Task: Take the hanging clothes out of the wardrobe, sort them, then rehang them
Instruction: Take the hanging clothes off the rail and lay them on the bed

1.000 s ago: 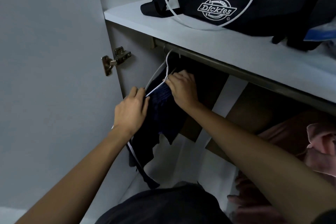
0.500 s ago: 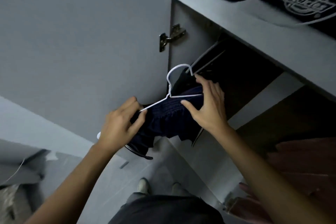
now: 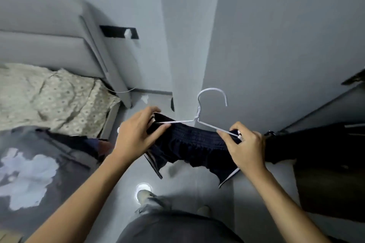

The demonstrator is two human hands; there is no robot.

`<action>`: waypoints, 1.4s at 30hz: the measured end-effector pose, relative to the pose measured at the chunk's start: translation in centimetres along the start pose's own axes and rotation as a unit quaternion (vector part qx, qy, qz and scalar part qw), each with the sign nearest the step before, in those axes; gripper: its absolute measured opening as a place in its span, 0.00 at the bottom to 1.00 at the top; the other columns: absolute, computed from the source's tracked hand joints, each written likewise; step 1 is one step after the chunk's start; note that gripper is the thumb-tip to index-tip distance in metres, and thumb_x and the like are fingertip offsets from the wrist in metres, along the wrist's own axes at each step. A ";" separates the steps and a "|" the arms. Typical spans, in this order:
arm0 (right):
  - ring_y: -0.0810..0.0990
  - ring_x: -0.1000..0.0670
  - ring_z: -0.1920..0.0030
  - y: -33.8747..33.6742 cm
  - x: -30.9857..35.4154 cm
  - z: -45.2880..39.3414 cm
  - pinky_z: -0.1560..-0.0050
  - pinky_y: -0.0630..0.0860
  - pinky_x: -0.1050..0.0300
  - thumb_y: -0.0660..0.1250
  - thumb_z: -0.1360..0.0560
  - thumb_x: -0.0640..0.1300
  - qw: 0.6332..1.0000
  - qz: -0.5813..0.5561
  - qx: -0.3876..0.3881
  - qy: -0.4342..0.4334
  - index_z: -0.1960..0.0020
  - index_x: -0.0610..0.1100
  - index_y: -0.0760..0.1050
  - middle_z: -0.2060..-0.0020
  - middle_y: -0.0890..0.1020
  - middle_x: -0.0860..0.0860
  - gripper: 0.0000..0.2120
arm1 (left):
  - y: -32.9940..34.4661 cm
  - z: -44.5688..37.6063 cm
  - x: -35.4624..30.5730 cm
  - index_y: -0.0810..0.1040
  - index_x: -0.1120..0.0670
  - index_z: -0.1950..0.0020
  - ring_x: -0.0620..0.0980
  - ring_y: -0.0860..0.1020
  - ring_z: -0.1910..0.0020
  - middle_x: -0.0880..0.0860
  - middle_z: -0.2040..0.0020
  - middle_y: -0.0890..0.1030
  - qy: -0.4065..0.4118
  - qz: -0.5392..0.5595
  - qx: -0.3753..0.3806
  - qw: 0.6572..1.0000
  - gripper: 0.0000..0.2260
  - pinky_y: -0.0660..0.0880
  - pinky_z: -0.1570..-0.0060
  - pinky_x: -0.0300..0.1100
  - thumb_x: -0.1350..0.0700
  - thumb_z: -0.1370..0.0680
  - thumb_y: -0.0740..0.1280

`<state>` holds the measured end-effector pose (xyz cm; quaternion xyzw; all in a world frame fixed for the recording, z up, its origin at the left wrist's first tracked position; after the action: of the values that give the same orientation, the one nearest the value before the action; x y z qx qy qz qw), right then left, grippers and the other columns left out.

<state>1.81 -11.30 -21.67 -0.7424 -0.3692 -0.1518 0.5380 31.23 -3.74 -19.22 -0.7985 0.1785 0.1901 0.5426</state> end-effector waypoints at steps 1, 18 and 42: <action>0.68 0.46 0.75 1.6 1.6 -0.6 0.73 0.70 0.51 0.70 0.25 0.64 1.000 0.001 0.018 -0.020 0.64 0.46 0.74 0.76 0.67 0.54 0.22 | -1.2 0.9 2.0 0.73 0.47 0.46 0.48 0.78 0.59 0.43 0.60 0.75 -0.030 -0.018 -0.009 0.999 0.18 0.73 0.63 0.46 0.33 0.21 0.64; 0.71 0.46 0.76 30.6 33.4 -5.7 0.73 0.69 0.53 0.67 0.26 0.65 0.927 -0.063 0.237 -0.282 0.65 0.46 0.74 0.78 0.70 0.52 0.23 | -22.6 17.3 26.9 0.68 0.51 0.57 0.48 0.69 0.74 0.46 0.73 0.68 -0.304 -0.132 -0.201 0.922 0.26 0.64 0.75 0.45 0.28 0.19 0.56; 0.75 0.46 0.72 58.5 74.9 10.5 0.71 0.69 0.50 0.69 0.26 0.64 0.672 -0.251 0.452 -0.530 0.64 0.49 0.70 0.76 0.73 0.51 0.21 | -43.5 42.1 39.6 0.74 0.53 0.59 0.53 0.70 0.75 0.47 0.75 0.67 -0.620 -0.296 -0.359 0.632 0.22 0.65 0.74 0.47 0.35 0.21 0.64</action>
<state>92.67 18.42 -19.10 -0.2440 -0.7884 0.3230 0.4632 82.21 47.58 -18.43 -0.6342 -0.5280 0.5186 0.2235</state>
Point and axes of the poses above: each hand's wrist, its own z-axis away from the middle knuckle, its own y-axis out of the palm, x = y × z, the point moved 9 cm from there along -z, towards the middle knuckle
